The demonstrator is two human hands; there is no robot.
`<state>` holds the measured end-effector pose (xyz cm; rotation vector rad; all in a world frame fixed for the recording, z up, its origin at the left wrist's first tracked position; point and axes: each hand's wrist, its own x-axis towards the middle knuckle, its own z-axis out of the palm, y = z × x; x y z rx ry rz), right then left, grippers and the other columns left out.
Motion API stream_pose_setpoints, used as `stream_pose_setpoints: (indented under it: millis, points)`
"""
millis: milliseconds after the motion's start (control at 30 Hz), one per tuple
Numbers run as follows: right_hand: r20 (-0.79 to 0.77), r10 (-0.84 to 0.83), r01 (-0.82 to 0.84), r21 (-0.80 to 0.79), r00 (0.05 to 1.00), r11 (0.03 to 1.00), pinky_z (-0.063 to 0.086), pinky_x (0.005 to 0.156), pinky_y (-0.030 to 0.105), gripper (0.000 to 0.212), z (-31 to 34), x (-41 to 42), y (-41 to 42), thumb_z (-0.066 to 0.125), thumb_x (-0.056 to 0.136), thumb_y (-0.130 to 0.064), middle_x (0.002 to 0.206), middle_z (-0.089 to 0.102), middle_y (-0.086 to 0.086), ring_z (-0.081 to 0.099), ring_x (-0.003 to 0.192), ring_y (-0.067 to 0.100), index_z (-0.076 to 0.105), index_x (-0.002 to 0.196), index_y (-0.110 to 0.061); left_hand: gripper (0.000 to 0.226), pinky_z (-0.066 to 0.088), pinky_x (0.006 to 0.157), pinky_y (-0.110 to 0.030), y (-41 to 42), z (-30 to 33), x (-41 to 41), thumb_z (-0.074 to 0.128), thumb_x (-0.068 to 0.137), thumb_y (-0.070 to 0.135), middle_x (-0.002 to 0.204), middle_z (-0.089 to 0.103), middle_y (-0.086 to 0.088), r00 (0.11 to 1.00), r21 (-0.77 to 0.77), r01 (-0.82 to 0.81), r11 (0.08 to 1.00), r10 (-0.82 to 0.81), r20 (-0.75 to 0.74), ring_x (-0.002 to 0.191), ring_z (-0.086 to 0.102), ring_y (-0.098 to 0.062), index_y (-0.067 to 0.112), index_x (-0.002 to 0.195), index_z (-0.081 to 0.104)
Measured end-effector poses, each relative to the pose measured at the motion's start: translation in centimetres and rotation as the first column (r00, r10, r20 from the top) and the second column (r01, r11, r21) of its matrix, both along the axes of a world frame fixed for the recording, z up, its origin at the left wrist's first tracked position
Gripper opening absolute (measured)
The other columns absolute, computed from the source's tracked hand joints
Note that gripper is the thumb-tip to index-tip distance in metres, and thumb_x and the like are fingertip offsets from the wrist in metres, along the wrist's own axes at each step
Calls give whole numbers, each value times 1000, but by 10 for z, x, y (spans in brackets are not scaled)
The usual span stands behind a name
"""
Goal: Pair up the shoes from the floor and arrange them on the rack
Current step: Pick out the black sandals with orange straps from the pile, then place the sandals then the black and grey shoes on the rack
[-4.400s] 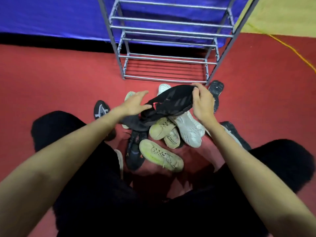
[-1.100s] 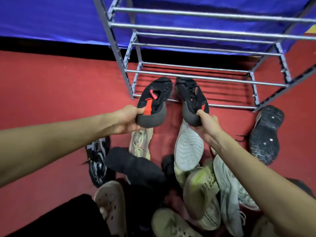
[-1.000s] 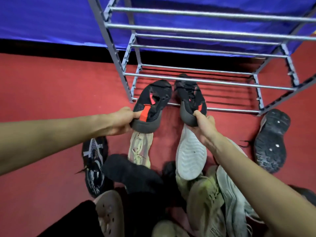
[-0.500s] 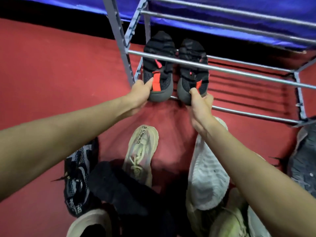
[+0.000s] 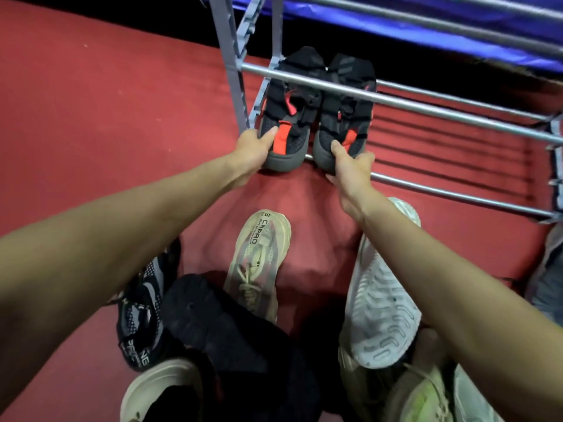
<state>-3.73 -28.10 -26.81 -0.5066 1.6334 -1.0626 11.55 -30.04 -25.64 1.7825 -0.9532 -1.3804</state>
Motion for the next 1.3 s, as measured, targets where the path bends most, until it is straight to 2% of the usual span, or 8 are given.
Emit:
stream_pose_setpoints:
  millis: [133,367,467,667,833,900,1133,1300]
  points:
    - [37,52,-55,60,998,997,56,66,28,45,2,1,4,53,92,-15,127,58,17,61,91,24,40,132,-2,22,44,80,-32,1,-3,1,48,98,28,93,56,-13,996,-51,-19,999,23,85,89,52,-20,7,93,55]
    - [4,163,-162,139,987,977,55,64,26,51,14,7,18,50,96,-30,140,50,14,67,82,27,34,139,-7,21,50,98,-48,10,6,4,40,100,21,96,58,-18,994,-22,-45,999,47,101,93,57,-24,7,92,54]
    - [-88,254,-238,159,963,958,56,73,32,46,22,4,36,52,95,-26,117,61,17,65,98,31,43,135,-4,27,49,98,-39,30,11,9,39,96,19,121,62,-25,940,21,18,1000,-24,341,114,59,-36,3,105,59]
    - [-336,476,-432,201,813,879,44,104,46,43,46,-1,106,53,91,-14,114,55,12,56,104,28,44,132,-4,42,40,98,-41,114,29,9,49,90,21,130,48,-23,571,224,444,868,-467,675,120,49,-40,1,127,43]
    - [-487,610,-614,177,625,769,46,85,26,35,83,-17,170,54,87,-8,100,61,7,59,91,19,60,121,0,36,43,97,-42,167,64,11,52,86,14,121,52,-16,-17,329,894,305,-709,705,118,48,-33,5,121,52]
    - [-557,677,-703,217,480,677,48,91,31,32,94,-21,197,55,87,-10,108,64,14,61,96,25,59,118,0,35,42,98,-43,175,73,9,52,87,15,120,53,-15,-101,370,898,237,-707,700,117,47,-32,6,120,53]
    - [-482,857,-783,599,-182,170,39,105,44,108,94,10,279,75,70,-52,136,40,20,45,126,39,17,148,-6,32,50,92,-38,195,91,39,50,88,13,119,65,-20,148,504,691,519,-783,604,110,61,-34,2,116,61]
    - [-502,812,-681,708,-297,188,42,102,47,129,74,34,302,82,69,-33,147,20,26,34,131,41,-15,152,-15,57,40,109,-38,243,84,55,56,82,3,140,47,-17,123,571,625,532,-789,601,130,47,-31,1,137,42]
